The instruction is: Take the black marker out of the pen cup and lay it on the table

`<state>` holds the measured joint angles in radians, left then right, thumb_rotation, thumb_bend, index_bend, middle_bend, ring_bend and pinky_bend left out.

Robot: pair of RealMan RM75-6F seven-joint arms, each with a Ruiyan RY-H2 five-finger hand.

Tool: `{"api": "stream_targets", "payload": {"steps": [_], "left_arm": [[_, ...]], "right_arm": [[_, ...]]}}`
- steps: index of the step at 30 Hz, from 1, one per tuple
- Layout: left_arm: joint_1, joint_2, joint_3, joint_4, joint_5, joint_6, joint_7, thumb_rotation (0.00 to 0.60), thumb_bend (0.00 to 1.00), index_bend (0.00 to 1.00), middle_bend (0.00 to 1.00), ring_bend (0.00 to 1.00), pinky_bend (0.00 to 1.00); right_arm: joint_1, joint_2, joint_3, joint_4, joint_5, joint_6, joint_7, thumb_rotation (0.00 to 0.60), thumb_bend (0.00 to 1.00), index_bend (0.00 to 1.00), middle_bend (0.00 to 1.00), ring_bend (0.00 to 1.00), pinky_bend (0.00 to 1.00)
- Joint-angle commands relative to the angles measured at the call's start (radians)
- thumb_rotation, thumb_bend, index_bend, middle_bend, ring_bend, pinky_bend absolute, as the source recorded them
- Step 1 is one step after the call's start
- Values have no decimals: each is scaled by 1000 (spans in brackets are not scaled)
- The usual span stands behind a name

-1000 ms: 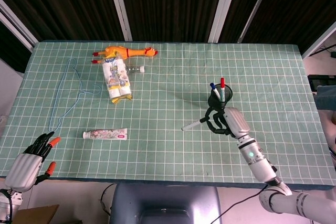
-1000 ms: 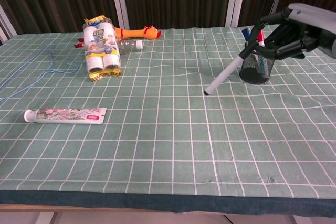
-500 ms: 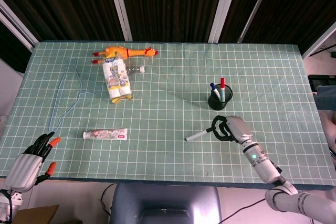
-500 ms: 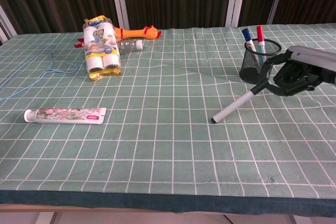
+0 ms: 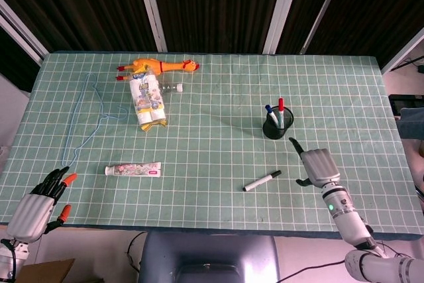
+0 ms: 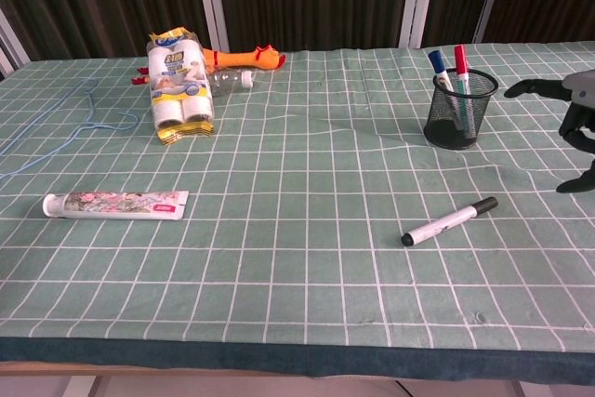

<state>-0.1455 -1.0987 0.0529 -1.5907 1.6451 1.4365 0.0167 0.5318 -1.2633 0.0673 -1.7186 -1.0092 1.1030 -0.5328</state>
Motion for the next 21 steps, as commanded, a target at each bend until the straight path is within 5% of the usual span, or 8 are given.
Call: {"api": "stream_targets", "payload": {"steps": [1,4,10,14,21], "left_arm": [[0,0,0,-1,-2,-2,1,600,451,143,9,13,302],[1,2,1,-2,-1,-2,2,600,451,142,9,14,302],[2,3,1,-6,0,1,7,600,451,143,9,14,302],[1,1,2,-6,2,0,11,600,452,143,9,15,302],[2,-1,1,-7,0,-1,20,600,451,143,9,14,302]], "right_arm": [[-81,38,-4,-98,-129,232,40,600,213,89,693,784,834],[-140,48,-25,-133,-213,344,28,600,213,254,493,523,624],[-239,77,-54,-215,-238,457,13,600,212,200,198,144,160],[-284,70,-73,-171,-306,494,77,600,235,142,101,65,120],[-317,58,-75,-124,-348,483,140,600,263,115,91,60,120]]}}
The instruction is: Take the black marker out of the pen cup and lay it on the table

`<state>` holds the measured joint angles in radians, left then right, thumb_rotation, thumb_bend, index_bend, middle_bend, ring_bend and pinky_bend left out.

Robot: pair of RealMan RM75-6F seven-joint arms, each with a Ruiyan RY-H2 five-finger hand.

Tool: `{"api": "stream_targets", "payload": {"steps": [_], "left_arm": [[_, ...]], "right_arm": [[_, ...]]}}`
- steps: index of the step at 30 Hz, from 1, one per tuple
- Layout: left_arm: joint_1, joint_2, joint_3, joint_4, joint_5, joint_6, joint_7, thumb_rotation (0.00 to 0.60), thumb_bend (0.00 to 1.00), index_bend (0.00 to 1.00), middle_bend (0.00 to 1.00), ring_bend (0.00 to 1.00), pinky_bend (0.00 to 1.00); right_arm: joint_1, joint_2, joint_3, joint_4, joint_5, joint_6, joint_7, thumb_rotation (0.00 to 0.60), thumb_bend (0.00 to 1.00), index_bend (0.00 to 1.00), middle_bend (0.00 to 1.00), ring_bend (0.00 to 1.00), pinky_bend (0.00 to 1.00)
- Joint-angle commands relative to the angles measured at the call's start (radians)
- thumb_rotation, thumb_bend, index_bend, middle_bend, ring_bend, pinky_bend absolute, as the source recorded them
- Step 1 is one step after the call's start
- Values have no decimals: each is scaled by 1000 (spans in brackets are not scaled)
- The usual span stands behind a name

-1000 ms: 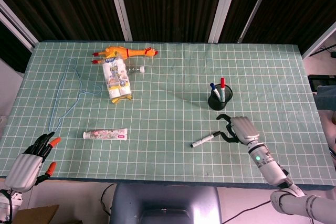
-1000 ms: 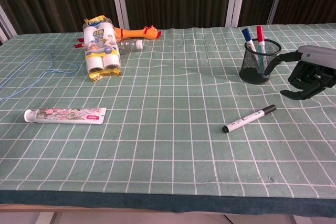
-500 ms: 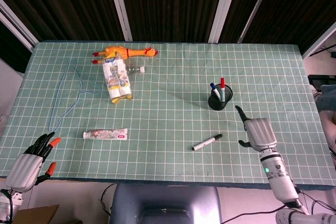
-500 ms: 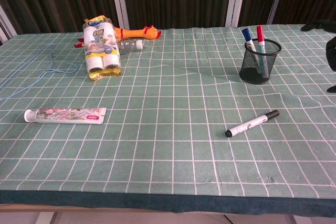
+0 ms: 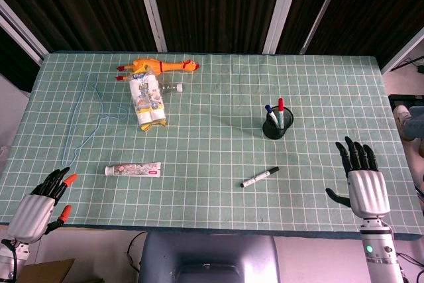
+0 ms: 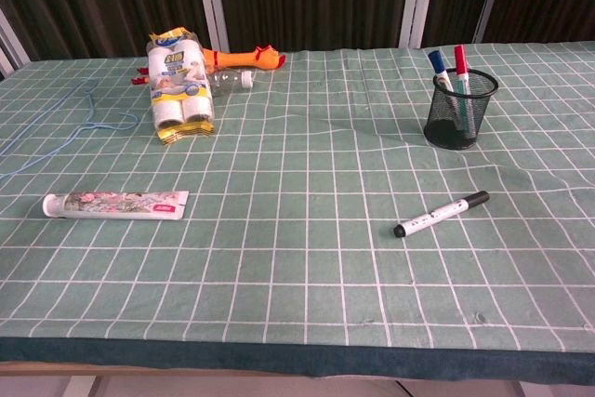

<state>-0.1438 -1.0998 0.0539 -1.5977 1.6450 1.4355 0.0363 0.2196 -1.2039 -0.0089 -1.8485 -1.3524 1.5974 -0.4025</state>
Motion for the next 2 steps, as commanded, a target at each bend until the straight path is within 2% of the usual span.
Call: {"api": "stream_targets", "payload": {"steps": [1,2], "left_arm": [[1,0,0,-1,0,1,0,600,451,143,9,14,302],[1,0,0,-1,0,2,0,600,451,142,9,14,302]], "right_arm": [[-6,-1,4,6,-6,-17,14,600,262,115,91,60,120],[-6,-2,7,7,-7,-22,17,600,262,115,91,60,120]]}}
